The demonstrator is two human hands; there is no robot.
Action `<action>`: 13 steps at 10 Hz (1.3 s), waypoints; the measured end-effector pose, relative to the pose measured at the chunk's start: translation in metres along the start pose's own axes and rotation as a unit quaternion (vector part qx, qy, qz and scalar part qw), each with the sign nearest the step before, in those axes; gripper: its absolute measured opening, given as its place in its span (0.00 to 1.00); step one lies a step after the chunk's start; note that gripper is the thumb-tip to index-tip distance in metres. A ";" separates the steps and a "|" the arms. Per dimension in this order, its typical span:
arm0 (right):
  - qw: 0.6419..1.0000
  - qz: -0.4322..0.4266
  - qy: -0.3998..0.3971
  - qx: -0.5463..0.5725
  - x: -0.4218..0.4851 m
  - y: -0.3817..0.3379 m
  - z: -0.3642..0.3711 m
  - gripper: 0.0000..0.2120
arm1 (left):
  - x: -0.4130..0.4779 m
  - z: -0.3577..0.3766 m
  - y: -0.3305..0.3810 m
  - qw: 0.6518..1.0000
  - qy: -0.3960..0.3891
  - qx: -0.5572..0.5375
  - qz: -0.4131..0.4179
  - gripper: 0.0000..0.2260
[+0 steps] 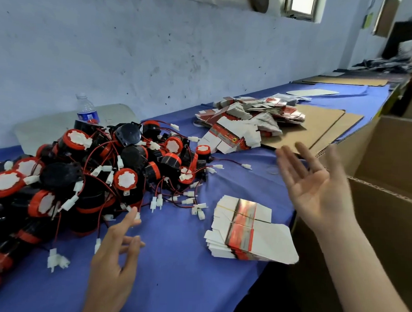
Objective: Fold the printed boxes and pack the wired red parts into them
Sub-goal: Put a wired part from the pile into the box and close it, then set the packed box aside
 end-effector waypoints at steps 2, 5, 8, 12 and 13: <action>0.415 0.231 -0.256 -0.842 -0.011 0.040 -0.063 0.53 | -0.001 0.001 -0.001 1.000 0.001 -0.001 -0.021 0.24; 0.468 0.157 -0.251 -0.833 -0.011 0.059 -0.053 0.45 | 0.000 0.000 0.002 1.000 -0.007 -0.013 -0.025 0.23; 0.480 0.092 -0.301 -0.818 -0.010 0.084 -0.039 0.33 | 0.002 0.000 0.013 0.997 -0.033 0.043 0.048 0.13; 0.521 0.118 -0.305 -0.788 -0.005 0.071 -0.034 0.18 | -0.016 0.040 0.029 0.929 -0.307 0.143 0.150 0.18; 0.491 0.064 -0.311 -0.811 -0.008 0.071 -0.031 0.15 | -0.016 0.041 0.028 0.925 -0.319 0.171 0.119 0.23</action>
Point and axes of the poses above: each hand's wrist, its own x-axis towards the middle knuckle, its own z-axis out of the palm, y = z × x, the point moved 3 cm from there along x, towards the middle knuckle, and after that the axes turned 10 degrees about x, right-handed, at the moved point
